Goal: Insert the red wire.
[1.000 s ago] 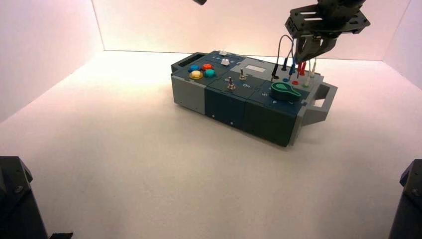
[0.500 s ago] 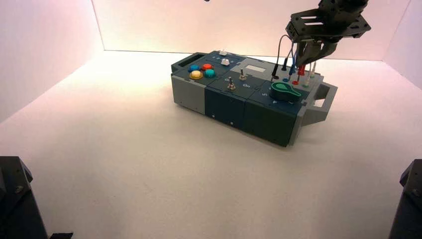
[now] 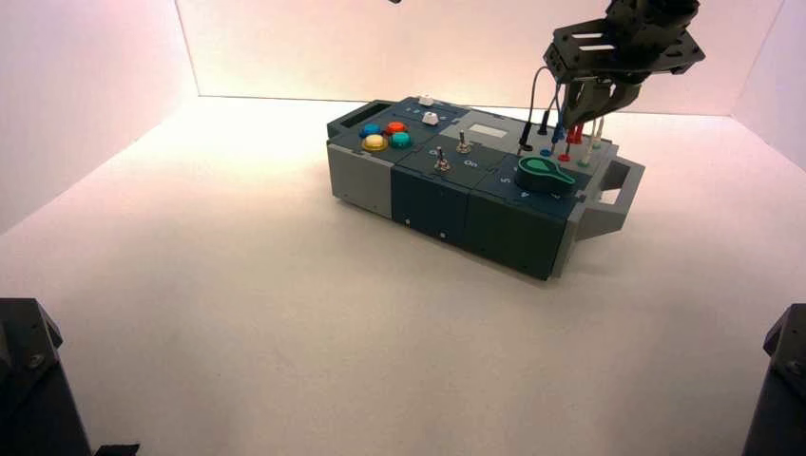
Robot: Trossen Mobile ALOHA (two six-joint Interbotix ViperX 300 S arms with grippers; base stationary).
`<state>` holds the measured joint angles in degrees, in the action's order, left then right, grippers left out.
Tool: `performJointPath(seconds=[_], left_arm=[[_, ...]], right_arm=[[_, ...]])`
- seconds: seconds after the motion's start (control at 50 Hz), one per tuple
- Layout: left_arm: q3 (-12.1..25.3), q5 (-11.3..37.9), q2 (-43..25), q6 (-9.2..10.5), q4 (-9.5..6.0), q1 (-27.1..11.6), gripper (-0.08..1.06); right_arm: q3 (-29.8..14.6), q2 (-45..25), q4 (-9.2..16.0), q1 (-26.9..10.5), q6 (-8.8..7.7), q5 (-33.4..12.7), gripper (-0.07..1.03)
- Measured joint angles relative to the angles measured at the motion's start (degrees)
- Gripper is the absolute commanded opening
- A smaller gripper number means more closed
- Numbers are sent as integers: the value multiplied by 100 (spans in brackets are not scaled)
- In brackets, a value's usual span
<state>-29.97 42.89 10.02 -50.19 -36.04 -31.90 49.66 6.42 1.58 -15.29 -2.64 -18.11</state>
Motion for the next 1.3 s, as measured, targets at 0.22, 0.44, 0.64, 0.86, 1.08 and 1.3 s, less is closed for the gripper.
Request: performJointPath(seconds=[0.22, 0.44, 0.64, 0.86, 1.08, 1.3], left_arm=[[0, 0, 0, 0, 0, 0, -3], [0, 0, 0, 0, 0, 0, -3], [0, 0, 0, 0, 0, 0, -3], [0, 0, 9, -9, 0, 0, -3], [0, 0, 0, 0, 0, 0, -3], [0, 0, 0, 0, 0, 0, -3]], right_arm=[[0, -53, 0, 0, 0, 53, -2], [0, -132, -18, 0, 0, 141, -2], [-9, -185, -18, 0, 9, 211, -2], [-9, -202, -35, 0, 9, 211, -2], [-26, -149, -70, 0, 0, 105, -2], [-26, -141, -97, 35, 9, 79, -2]])
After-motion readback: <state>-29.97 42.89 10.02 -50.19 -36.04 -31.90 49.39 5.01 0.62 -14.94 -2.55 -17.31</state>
